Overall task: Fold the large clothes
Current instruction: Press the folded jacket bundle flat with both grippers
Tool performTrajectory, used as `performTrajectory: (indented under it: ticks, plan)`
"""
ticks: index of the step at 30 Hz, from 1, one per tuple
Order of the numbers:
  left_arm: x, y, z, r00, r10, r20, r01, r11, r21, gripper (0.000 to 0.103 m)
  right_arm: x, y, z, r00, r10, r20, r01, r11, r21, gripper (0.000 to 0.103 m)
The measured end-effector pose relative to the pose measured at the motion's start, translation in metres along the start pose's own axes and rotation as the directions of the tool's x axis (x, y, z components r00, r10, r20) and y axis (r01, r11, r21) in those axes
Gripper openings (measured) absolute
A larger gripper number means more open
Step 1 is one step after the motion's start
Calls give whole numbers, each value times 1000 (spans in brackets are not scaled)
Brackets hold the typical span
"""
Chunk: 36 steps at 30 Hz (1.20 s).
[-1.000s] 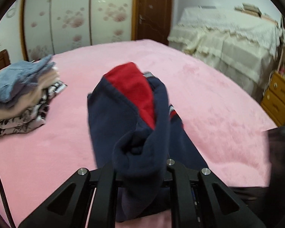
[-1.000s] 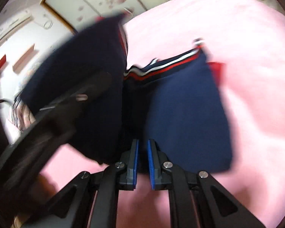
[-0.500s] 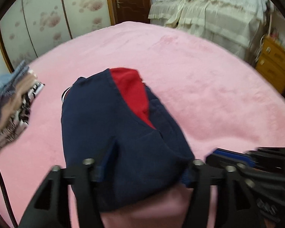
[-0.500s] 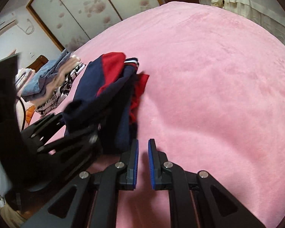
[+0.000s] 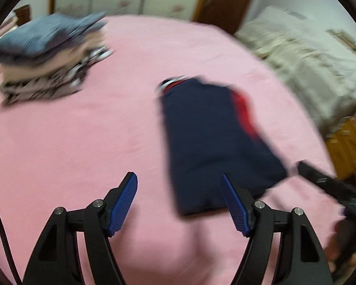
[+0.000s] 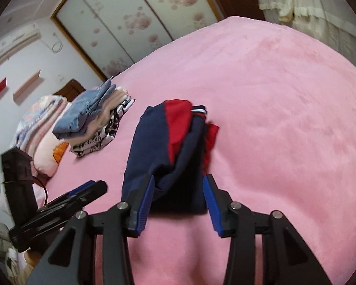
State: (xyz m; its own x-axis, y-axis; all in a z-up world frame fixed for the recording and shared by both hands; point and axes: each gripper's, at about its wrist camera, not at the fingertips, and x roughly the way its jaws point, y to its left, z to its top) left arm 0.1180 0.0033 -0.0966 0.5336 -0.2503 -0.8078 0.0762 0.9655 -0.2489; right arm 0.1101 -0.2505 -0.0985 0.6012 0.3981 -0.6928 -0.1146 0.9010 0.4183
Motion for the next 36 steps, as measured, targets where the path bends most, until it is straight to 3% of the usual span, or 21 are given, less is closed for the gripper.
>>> performTrajectory:
  ticks: [6,8,9,12,13,19,22,25,30,33,36]
  plan:
    - [21,1,-1,1000,0,-25,0,1000,14,71,29,32,0,994,-97,-39,92,988,-122,43]
    - [26,-7,2,1000,-8,-19,9,999,41,71,38,33,1,992,-110,-58,102,987,-127,35]
    - [29,-11,5,1000,-13,-17,14,998,53,68,42,32,1,992,-105,-68,97,988,-121,18]
    - [32,-22,11,999,-46,-22,47,995,83,38,45,25,2,994,-75,-78,68,993,-92,14]
    - [34,-26,13,998,-53,-29,55,995,87,33,42,23,2,995,-67,-72,61,995,-84,14]
    - [40,-42,6,1000,-20,-13,21,988,153,33,45,-5,-18,995,-38,-94,42,999,30,13]
    - [42,-48,-1,1000,14,1,-13,977,212,33,65,-23,-35,989,-40,-146,52,995,81,13]
    - [40,-54,-2,999,52,14,-54,966,252,34,66,-25,-36,990,-25,-138,39,994,102,17]
    - [29,-46,11,1000,7,-7,-5,977,214,43,44,-13,-20,991,-48,-122,55,997,55,30]
    - [19,-38,27,1000,-29,11,26,982,184,44,28,-9,-4,996,-46,-77,48,998,31,31]
    - [20,-34,44,999,-50,13,48,987,152,44,26,-7,16,998,-50,-42,50,999,-1,44]
